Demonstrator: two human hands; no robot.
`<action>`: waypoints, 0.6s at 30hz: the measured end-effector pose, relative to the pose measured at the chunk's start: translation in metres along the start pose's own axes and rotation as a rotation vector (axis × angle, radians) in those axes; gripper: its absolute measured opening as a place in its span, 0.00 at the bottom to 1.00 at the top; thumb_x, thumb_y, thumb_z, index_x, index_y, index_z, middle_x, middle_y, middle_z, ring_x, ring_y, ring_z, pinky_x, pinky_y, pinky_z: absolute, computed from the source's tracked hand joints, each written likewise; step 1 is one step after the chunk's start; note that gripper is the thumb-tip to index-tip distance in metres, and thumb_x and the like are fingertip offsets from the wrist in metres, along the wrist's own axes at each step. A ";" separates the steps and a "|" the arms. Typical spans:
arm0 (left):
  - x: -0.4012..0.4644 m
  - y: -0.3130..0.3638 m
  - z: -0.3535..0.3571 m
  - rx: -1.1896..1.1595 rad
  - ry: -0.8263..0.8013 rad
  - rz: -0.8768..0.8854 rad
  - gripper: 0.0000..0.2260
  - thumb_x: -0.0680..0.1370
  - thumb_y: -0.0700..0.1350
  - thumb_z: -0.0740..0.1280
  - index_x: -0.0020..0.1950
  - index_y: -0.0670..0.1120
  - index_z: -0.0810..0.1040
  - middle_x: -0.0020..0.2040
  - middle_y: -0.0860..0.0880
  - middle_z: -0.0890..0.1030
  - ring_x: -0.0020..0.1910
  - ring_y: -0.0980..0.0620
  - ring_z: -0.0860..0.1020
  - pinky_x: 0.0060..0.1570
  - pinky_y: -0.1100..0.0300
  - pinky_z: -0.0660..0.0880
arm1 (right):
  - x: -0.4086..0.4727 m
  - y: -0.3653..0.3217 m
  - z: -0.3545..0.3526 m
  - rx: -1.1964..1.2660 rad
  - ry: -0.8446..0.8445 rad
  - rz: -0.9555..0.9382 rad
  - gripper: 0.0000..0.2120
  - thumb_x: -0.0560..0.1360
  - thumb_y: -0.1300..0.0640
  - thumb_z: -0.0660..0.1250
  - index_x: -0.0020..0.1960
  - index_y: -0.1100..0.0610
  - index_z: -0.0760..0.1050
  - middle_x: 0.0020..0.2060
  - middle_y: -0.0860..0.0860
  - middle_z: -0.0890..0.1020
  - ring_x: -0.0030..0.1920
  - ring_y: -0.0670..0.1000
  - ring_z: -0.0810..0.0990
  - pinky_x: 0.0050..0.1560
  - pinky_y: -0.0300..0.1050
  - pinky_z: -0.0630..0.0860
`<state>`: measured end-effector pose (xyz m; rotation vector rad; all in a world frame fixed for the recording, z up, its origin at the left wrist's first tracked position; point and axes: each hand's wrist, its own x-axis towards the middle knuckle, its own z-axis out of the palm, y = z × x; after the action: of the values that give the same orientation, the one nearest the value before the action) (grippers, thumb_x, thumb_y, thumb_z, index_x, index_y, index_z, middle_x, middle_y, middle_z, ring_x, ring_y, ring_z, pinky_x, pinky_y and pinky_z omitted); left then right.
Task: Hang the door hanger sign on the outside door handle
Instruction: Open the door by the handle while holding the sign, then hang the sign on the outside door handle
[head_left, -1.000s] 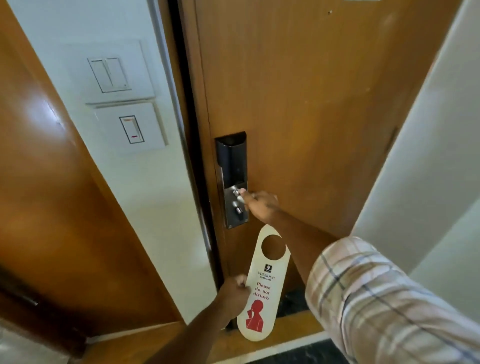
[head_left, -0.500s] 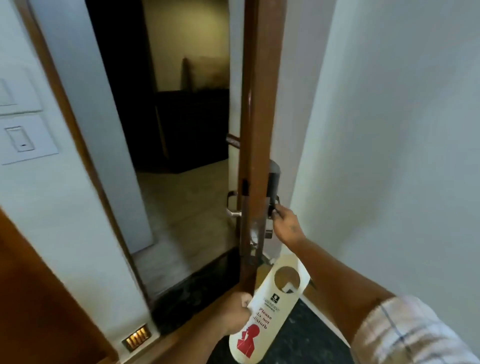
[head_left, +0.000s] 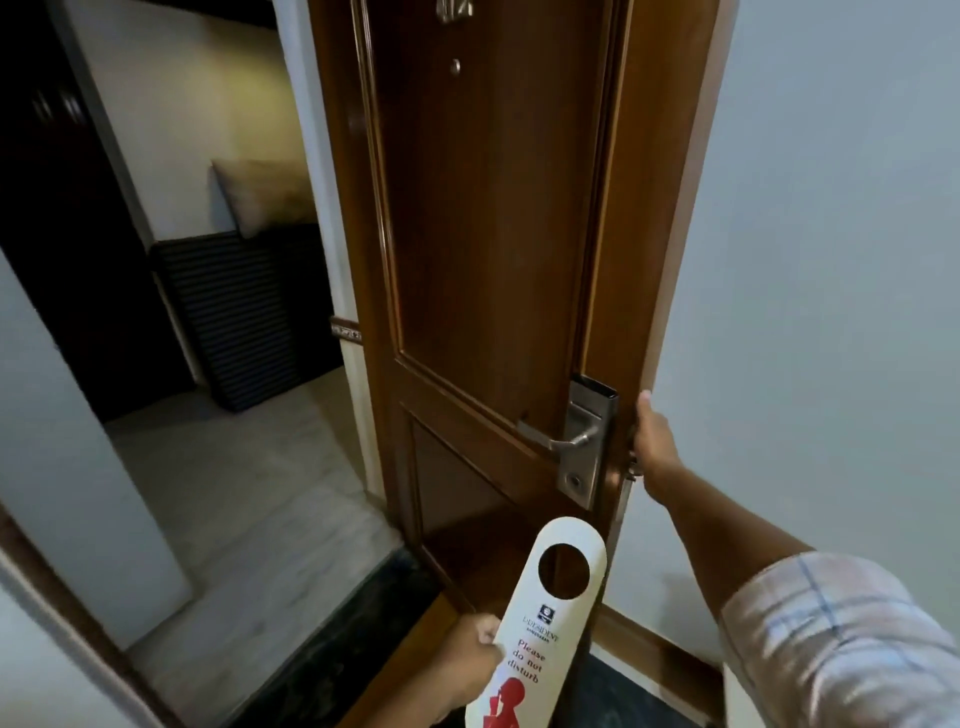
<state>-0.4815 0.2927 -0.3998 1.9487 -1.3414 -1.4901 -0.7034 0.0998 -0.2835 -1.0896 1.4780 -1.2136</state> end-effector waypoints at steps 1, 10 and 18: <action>0.011 0.006 -0.007 -0.016 -0.012 0.007 0.10 0.79 0.40 0.63 0.44 0.52 0.79 0.50 0.52 0.86 0.46 0.57 0.85 0.46 0.60 0.82 | 0.009 -0.002 -0.003 0.000 0.017 -0.013 0.34 0.80 0.34 0.44 0.74 0.56 0.63 0.69 0.58 0.71 0.68 0.61 0.70 0.70 0.64 0.65; 0.087 0.042 -0.073 -0.146 -0.103 0.095 0.10 0.82 0.39 0.60 0.50 0.47 0.81 0.53 0.46 0.86 0.51 0.48 0.85 0.61 0.45 0.79 | -0.063 0.081 0.070 0.016 0.355 -0.092 0.24 0.78 0.35 0.57 0.62 0.52 0.72 0.54 0.50 0.80 0.53 0.50 0.81 0.51 0.48 0.77; 0.144 0.087 -0.133 -0.397 -0.224 0.169 0.16 0.83 0.37 0.55 0.66 0.45 0.76 0.55 0.42 0.84 0.53 0.45 0.82 0.48 0.50 0.79 | -0.037 0.070 0.165 -0.296 0.186 -0.087 0.10 0.79 0.42 0.61 0.45 0.46 0.75 0.39 0.43 0.84 0.35 0.41 0.84 0.32 0.37 0.80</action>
<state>-0.4044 0.0955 -0.3652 1.4253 -1.1505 -1.7688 -0.5408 0.1141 -0.3657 -1.2751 1.8120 -1.2083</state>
